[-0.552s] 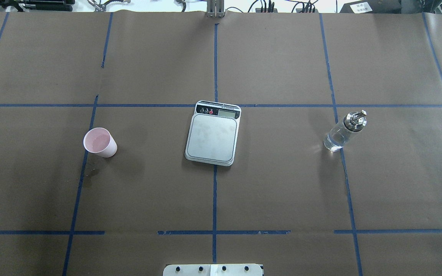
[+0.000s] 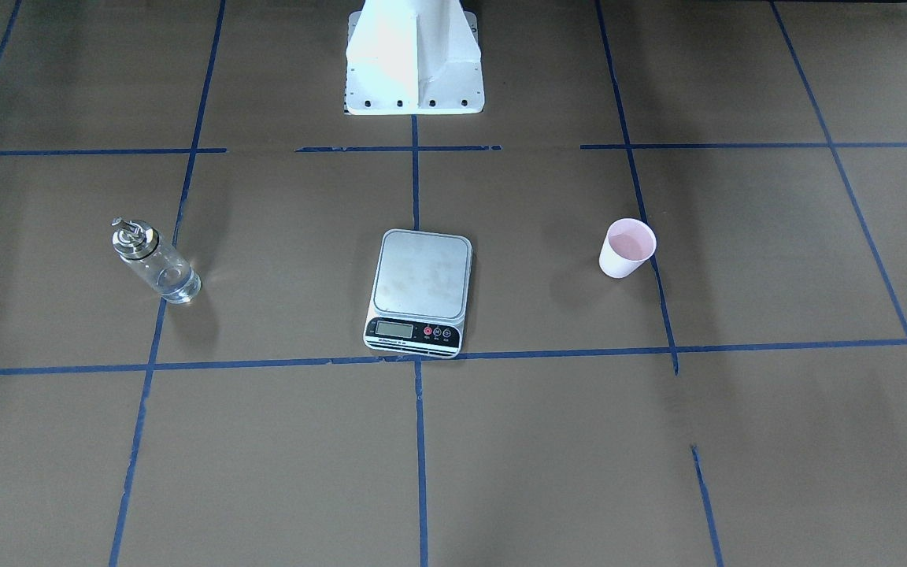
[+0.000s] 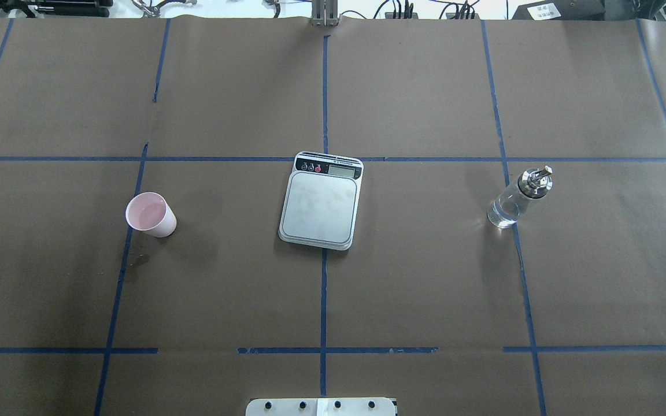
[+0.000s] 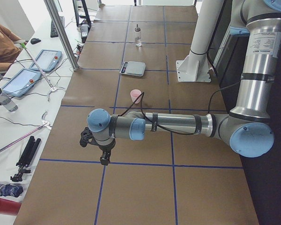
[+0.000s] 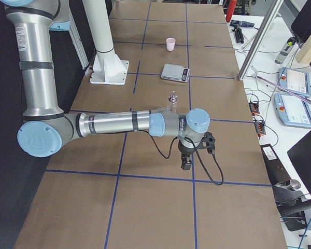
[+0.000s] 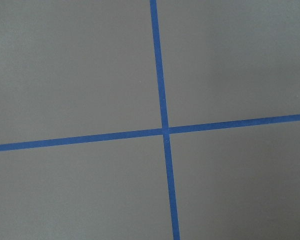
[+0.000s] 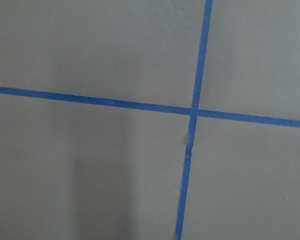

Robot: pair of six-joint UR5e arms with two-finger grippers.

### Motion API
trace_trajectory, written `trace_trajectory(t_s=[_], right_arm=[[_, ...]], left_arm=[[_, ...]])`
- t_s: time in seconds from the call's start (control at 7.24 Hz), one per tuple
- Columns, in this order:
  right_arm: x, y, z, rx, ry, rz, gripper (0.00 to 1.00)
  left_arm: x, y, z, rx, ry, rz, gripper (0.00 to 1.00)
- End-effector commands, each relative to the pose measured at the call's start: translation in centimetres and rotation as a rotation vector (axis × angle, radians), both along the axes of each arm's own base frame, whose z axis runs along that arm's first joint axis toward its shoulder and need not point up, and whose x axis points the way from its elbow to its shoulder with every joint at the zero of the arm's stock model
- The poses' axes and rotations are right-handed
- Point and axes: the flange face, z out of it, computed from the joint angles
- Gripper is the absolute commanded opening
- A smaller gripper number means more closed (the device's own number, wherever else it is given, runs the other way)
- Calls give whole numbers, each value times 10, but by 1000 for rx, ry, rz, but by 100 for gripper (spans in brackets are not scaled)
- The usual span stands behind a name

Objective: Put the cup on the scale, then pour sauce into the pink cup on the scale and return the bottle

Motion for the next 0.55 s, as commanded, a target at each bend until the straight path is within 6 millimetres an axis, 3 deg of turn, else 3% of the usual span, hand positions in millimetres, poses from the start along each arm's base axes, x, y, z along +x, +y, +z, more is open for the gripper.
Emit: trace_trajectory(t_s=[0.0,0.28,0.41], right_arm=[[0,-1,-3,4,-1,3,100],[-1,-3,-3,10,-1,4,100],[-2,-5,-5,14,-3,3,100]], left_arm=[[2,-1,-4,7,-1,-1,100],[12,-4,-24,45,73,19,100],[38,-11,-43,56,140,58,100]])
